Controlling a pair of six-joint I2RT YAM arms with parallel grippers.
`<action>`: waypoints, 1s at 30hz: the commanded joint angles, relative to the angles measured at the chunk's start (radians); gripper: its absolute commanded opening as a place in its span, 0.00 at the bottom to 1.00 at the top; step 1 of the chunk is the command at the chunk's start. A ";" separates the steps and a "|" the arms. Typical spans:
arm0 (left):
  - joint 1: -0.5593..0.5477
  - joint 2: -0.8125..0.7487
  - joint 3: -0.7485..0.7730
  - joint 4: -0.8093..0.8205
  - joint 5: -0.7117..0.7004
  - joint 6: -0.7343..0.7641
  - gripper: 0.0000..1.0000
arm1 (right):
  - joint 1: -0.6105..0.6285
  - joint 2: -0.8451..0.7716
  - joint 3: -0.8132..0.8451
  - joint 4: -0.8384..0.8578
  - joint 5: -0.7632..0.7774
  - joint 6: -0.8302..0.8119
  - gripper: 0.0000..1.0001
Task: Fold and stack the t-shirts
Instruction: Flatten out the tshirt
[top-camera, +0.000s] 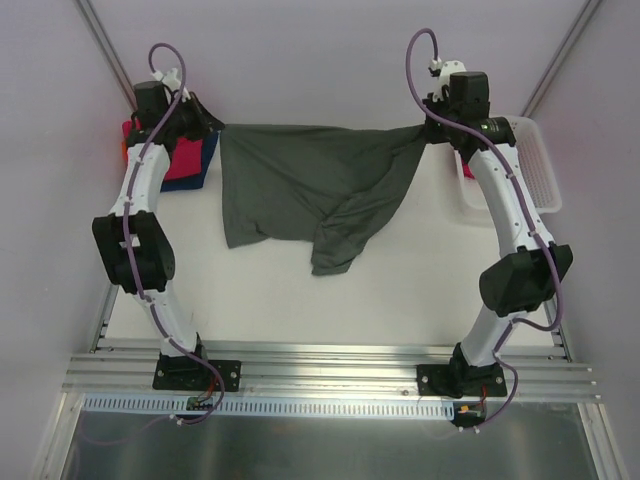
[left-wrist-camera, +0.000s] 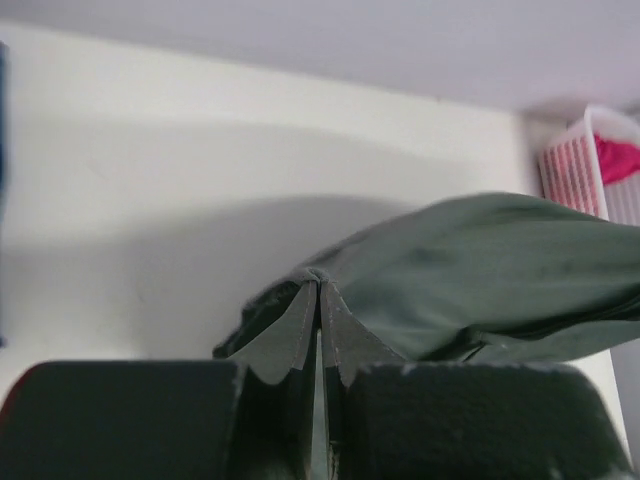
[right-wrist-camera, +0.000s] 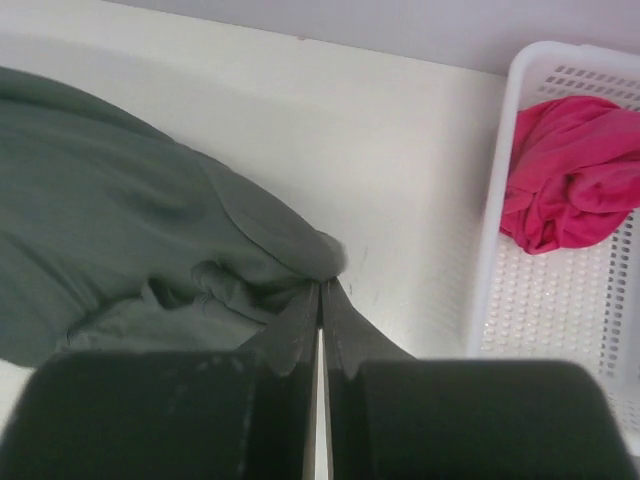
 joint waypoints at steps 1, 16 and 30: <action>0.020 -0.077 0.047 0.000 -0.023 0.045 0.00 | -0.011 0.006 0.088 0.040 0.012 -0.032 0.01; 0.096 -0.336 0.064 0.012 -0.017 -0.015 0.00 | -0.013 -0.210 0.021 0.034 -0.046 -0.026 0.01; 0.121 -0.652 -0.365 -0.098 0.239 -0.179 0.00 | -0.004 -0.405 -0.315 -0.204 -0.339 0.154 0.02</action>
